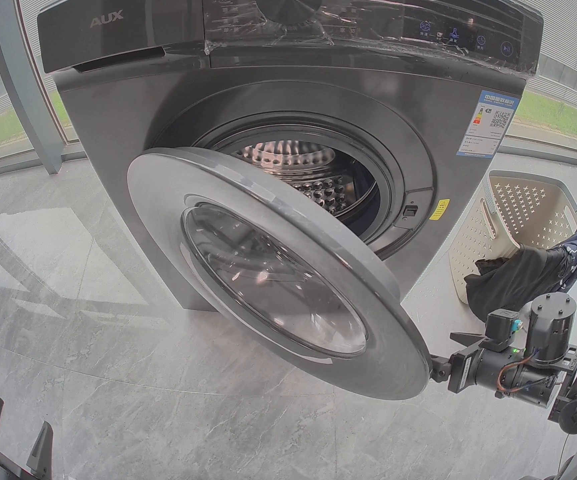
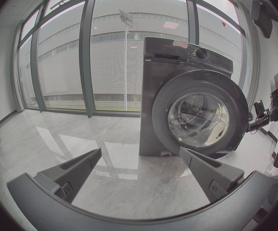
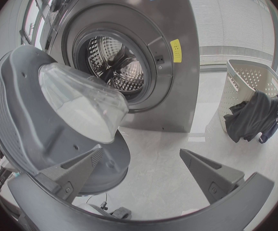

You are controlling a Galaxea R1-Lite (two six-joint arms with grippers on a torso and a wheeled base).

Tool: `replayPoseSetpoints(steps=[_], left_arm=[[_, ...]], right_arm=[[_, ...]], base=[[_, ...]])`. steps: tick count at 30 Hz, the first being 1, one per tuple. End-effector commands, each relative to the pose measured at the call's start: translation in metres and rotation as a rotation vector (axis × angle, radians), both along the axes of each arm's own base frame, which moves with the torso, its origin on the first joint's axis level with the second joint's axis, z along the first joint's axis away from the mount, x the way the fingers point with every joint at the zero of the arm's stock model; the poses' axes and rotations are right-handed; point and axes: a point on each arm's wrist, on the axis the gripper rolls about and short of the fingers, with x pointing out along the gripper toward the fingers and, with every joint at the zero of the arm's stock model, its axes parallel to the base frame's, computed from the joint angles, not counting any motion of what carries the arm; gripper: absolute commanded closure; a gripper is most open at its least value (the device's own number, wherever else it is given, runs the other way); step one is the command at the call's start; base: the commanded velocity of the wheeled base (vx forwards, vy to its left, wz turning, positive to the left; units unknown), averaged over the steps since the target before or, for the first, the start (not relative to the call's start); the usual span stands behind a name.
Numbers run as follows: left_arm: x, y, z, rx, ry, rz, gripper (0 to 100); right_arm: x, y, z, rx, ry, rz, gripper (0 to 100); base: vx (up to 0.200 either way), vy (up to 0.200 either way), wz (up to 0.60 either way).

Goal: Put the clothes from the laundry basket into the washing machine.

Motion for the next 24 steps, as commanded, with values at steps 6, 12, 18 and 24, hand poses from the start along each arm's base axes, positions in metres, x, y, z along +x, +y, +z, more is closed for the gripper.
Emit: replayPoseSetpoints(steps=[6, 12, 18, 24], left_arm=[[0.000, 0.000, -0.005, 0.000, -0.001, -0.001, 0], [0.000, 0.000, -0.005, 0.000, -0.001, 0.001, 0], [0.000, 0.000, -0.005, 0.000, -0.001, 0.001, 0], [0.000, 0.000, -0.005, 0.001, -0.001, 0.001, 0]], right_arm=[[-0.022, 0.017, -0.011, -0.020, 0.047, 0.127, 0], [-0.020, 0.019, -0.010, -0.018, 0.042, 0.121, 0], [-0.018, 0.026, -0.012, -0.012, 0.053, 0.124, 0], [-0.040, 0.045, -0.010, 0.025, 0.069, 0.241, 0]], base=[[0.000, 0.000, 0.00], [0.000, 0.000, 0.00], [0.000, 0.000, 0.00], [0.000, 0.000, 0.00]])
